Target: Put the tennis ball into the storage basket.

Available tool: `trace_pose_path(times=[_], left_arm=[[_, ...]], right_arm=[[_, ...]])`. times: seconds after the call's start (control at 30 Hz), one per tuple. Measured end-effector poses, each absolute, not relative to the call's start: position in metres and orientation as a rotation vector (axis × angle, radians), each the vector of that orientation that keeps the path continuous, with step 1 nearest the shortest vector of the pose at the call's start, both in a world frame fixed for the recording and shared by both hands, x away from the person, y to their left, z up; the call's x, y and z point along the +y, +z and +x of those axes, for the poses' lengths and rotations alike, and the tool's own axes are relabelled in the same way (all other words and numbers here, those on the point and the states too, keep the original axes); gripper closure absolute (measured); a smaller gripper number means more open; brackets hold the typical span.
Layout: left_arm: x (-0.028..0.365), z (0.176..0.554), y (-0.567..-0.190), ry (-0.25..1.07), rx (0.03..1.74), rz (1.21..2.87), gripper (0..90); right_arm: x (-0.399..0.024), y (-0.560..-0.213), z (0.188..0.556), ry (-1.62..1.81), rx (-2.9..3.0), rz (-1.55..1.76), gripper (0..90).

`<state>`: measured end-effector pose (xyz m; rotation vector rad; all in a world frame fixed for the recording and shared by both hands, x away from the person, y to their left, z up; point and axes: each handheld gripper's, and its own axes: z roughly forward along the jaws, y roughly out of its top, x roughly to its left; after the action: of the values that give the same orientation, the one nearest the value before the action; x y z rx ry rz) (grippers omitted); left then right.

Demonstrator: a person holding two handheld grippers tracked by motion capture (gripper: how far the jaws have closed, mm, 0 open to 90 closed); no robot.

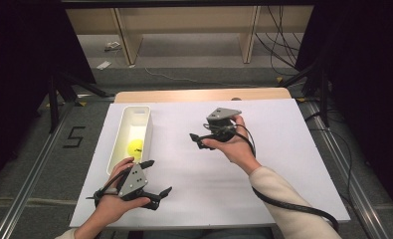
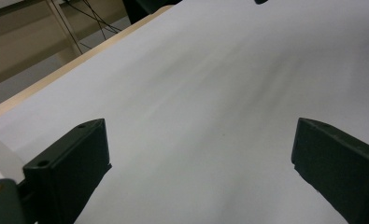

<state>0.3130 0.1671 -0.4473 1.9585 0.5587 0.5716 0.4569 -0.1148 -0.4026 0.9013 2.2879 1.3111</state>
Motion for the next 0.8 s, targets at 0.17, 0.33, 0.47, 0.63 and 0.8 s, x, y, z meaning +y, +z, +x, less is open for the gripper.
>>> trace_pose_path(times=[0.17, 0.33, 0.47, 0.63, 0.8], left_arm=[[0.167, 0.313, -0.448, 0.571, 0.560, 1.960, 3.7], [0.167, 0.313, -0.449, 0.572, 0.559, 1.968, 3.7], [0.167, 0.313, -0.448, 0.573, 0.560, 1.969, 3.7], [0.167, 0.313, -0.449, 0.571, 0.563, 1.971, 3.7], [0.167, 0.313, -0.449, 0.571, 0.564, 1.973, 3.7]], right_arm=[[-0.144, -0.404, 0.449, 1.306, 2.248, 0.950, 15.3], [-0.169, -0.408, 0.443, 1.296, 2.214, 1.004, 15.3], [-0.186, -0.409, 0.438, 1.285, 2.193, 1.030, 15.3], [-0.206, -0.413, 0.431, 1.264, 2.177, 1.063, 15.3], [-0.224, -0.416, 0.423, 1.250, 2.153, 1.093, 15.4]])
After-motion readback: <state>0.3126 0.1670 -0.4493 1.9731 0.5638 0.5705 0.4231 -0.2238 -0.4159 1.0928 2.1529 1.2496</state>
